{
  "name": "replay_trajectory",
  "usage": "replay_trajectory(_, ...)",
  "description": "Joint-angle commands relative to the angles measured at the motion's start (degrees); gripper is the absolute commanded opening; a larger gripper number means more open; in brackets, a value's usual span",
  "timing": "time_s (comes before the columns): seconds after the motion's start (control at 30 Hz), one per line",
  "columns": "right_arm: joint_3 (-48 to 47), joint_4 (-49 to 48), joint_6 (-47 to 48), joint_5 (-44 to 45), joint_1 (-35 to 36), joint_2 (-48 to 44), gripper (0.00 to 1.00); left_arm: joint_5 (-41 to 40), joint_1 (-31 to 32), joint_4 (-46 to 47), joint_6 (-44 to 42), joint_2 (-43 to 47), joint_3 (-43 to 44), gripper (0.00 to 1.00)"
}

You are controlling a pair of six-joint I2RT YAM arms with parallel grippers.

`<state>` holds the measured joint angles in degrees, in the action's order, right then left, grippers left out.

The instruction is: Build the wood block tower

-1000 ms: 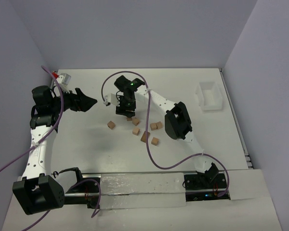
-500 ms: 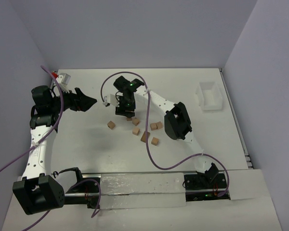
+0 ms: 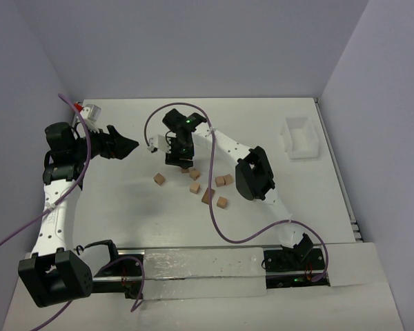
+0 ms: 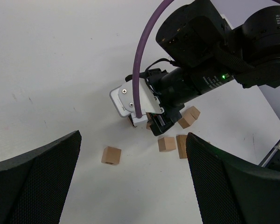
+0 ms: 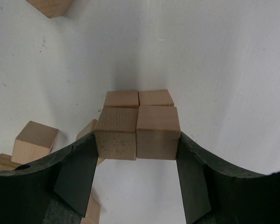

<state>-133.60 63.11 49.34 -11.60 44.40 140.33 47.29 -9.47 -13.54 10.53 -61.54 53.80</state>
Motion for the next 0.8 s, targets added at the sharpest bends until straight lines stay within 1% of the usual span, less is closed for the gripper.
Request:
replay_trajectory(0.0, -1.75, -1.12, 0.37, 0.08, 0.60, -0.27, 0.63, 1.58, -0.37, 2.29, 0.80, 0.25, 0.16, 0.99)
replay_trajectory(0.23, -2.02, -1.06, 0.05, -0.35, 0.60, -0.85, 0.66, 1.58, -0.37, 2.12, 0.72, 0.36, 0.25, 0.99)
replay_trajectory(0.27, -2.01, -1.06, 0.05, -0.44, 0.68, -1.01, 0.71, 1.58, -0.45, 2.12, 0.80, 0.37, 0.25, 0.99)
replay_trajectory(0.3, -2.01, -1.06, 0.05, -0.45, 0.60, -1.03, 0.71, 1.58, -0.46, 2.12, 0.80, 0.37, 0.25, 0.99)
replay_trajectory(0.33, -2.01, -1.14, -0.03, -0.52, 0.60, -1.18, 0.81, 1.50, -0.38, 2.12, 0.80, 0.37, 0.33, 0.99)
replay_trajectory(0.37, -2.15, -1.06, 0.01, -0.53, 0.64, -1.25, 0.83, 1.54, -0.41, 2.12, 0.80, 0.37, 0.34, 0.99)
replay_trajectory(0.73, -2.84, -1.16, -0.18, -0.42, 0.60, -2.62, 0.88, 1.40, -0.37, 2.36, 1.22, 0.54, 0.19, 0.99)
replay_trajectory(0.77, -2.89, -1.29, -0.30, -0.47, 0.60, -2.98, 0.90, 1.38, -0.37, 2.41, 1.24, 0.54, 0.19, 0.99)
